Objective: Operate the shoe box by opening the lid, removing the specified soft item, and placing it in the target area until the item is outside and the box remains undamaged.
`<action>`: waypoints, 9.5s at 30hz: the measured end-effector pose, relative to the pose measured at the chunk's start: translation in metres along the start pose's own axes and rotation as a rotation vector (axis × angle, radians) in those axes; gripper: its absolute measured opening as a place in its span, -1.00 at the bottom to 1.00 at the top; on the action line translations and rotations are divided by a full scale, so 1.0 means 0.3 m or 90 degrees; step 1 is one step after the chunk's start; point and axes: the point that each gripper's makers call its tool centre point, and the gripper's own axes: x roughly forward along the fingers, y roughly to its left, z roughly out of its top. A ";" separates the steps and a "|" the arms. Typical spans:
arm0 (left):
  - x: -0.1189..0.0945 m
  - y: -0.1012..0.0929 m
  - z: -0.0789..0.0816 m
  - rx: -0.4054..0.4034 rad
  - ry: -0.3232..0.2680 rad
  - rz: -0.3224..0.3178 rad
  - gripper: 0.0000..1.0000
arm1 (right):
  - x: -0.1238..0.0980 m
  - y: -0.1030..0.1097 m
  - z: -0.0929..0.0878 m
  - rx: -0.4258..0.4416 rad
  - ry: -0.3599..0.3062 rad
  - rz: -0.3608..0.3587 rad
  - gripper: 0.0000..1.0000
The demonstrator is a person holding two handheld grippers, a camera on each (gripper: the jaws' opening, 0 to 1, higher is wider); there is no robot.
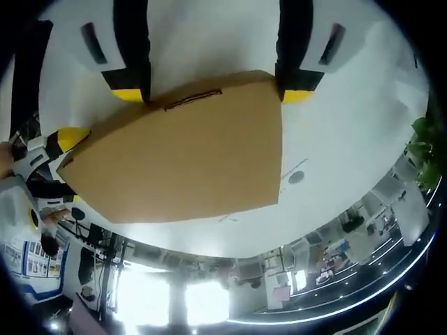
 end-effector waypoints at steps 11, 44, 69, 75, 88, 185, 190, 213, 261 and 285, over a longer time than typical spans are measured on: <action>-0.016 -0.013 -0.018 -0.030 -0.010 0.022 0.47 | 0.005 -0.008 -0.001 -0.026 -0.016 0.009 0.55; -0.059 -0.055 -0.062 -0.107 -0.041 0.050 0.42 | 0.015 -0.014 0.006 -0.055 -0.029 0.046 0.60; -0.115 -0.120 -0.105 -0.174 -0.083 0.098 0.40 | -0.001 -0.017 0.002 -0.085 -0.021 0.116 0.59; -0.126 -0.126 -0.111 -0.190 -0.081 0.094 0.35 | -0.025 -0.032 -0.008 -0.091 -0.026 0.142 0.44; -0.142 -0.158 -0.131 -0.218 -0.089 0.120 0.33 | -0.056 -0.042 -0.018 -0.110 -0.035 0.126 0.26; -0.268 -0.418 -0.278 -0.323 -0.031 0.204 0.18 | -0.200 -0.069 -0.179 -0.182 0.033 0.177 -0.03; -0.275 -0.441 -0.287 -0.329 -0.025 0.203 0.19 | -0.214 -0.073 -0.194 -0.177 0.028 0.175 -0.03; -0.321 -0.537 -0.337 -0.339 0.002 0.217 0.10 | -0.280 -0.083 -0.262 -0.195 0.035 0.190 -0.07; -0.417 -0.581 -0.442 -0.393 -0.056 0.146 -0.47 | -0.356 -0.065 -0.316 0.053 0.044 0.276 -0.08; -0.616 -0.516 -0.353 -0.828 -0.342 0.004 0.40 | -0.462 -0.132 -0.218 0.478 -0.084 0.404 0.45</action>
